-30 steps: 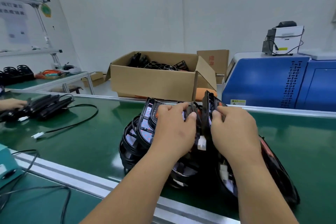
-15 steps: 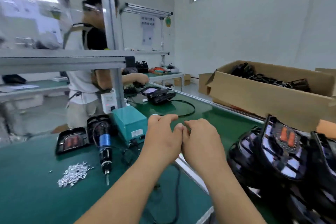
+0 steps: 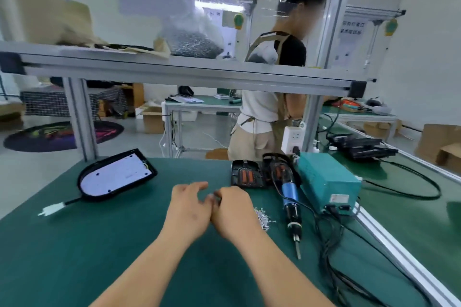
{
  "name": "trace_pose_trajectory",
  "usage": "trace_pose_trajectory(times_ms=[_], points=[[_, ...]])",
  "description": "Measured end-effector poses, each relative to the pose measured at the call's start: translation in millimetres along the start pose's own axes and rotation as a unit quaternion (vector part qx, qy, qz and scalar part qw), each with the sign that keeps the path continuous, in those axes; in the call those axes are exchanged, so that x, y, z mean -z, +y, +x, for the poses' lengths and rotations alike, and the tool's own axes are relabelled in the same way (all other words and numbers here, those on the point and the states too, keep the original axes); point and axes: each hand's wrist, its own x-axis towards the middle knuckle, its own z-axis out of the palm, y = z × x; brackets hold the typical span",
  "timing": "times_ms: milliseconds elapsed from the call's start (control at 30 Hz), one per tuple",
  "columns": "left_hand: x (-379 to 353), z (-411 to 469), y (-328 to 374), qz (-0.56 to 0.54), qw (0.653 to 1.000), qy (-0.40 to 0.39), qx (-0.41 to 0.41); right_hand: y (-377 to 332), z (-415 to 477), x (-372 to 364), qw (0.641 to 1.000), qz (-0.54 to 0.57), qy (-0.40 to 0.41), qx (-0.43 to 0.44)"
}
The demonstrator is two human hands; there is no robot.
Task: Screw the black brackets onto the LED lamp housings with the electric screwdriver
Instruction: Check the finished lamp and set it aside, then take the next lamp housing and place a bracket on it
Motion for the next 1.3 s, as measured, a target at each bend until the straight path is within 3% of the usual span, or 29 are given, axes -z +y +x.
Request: trace_pose_trajectory(times_ms=[167, 267, 367, 500, 633, 800, 867, 1000, 1100, 1133, 1233, 1300], points=[[24.6, 15.8, -79.7, 0.116, 0.991, 0.04, 0.047, -15.1, 5.9, -70.9, 0.998, 0.005, -0.056, 0.014], [44.1, 36.1, -114.6, 0.167, 0.978, 0.115, 0.053, -12.6, 8.5, -88.7, 0.998, -0.011, -0.044, 0.044], [66.8, 65.3, -131.5, 0.212, 0.963, 0.154, 0.067, -7.4, 11.8, -90.2, 0.998, 0.014, -0.033, 0.046], [74.8, 86.3, -144.4, 0.279, 0.944, 0.139, 0.107, 0.8, 13.7, -89.2, 0.997, 0.065, 0.006, 0.036], [69.4, 85.9, -138.6, 0.351, 0.918, 0.168, 0.078, 2.9, 14.8, -91.4, 0.996, 0.078, 0.018, 0.045], [58.5, 68.7, -108.4, 0.287, 0.927, 0.242, 0.024, -0.9, 13.6, -87.2, 0.99, 0.126, -0.006, 0.063], [49.6, 54.9, -86.7, 0.247, 0.933, 0.262, -0.001, -3.4, 11.8, -83.2, 0.979, 0.198, -0.02, 0.041], [17.8, 14.9, -47.9, 0.254, 0.929, 0.208, -0.169, -6.8, 8.9, -71.2, 0.866, 0.495, -0.042, -0.05], [-4.3, -8.6, -38.2, 0.28, 0.899, 0.158, -0.298, -3.3, 12.5, -58.9, 0.729, 0.67, 0.007, -0.141], [-9.3, -12.7, -38.3, 0.279, 0.898, 0.143, -0.309, -0.8, 13.9, -56.0, 0.703, 0.692, 0.021, -0.163], [-12.3, -19.1, -40.0, 0.109, 0.947, 0.105, -0.285, 5.5, 20.7, -47.7, 0.696, 0.688, 0.07, -0.195], [-5.8, -20.8, -38.8, -0.065, 0.976, 0.054, -0.202, 7.2, 25.5, -45.1, 0.668, 0.712, 0.089, -0.198]])
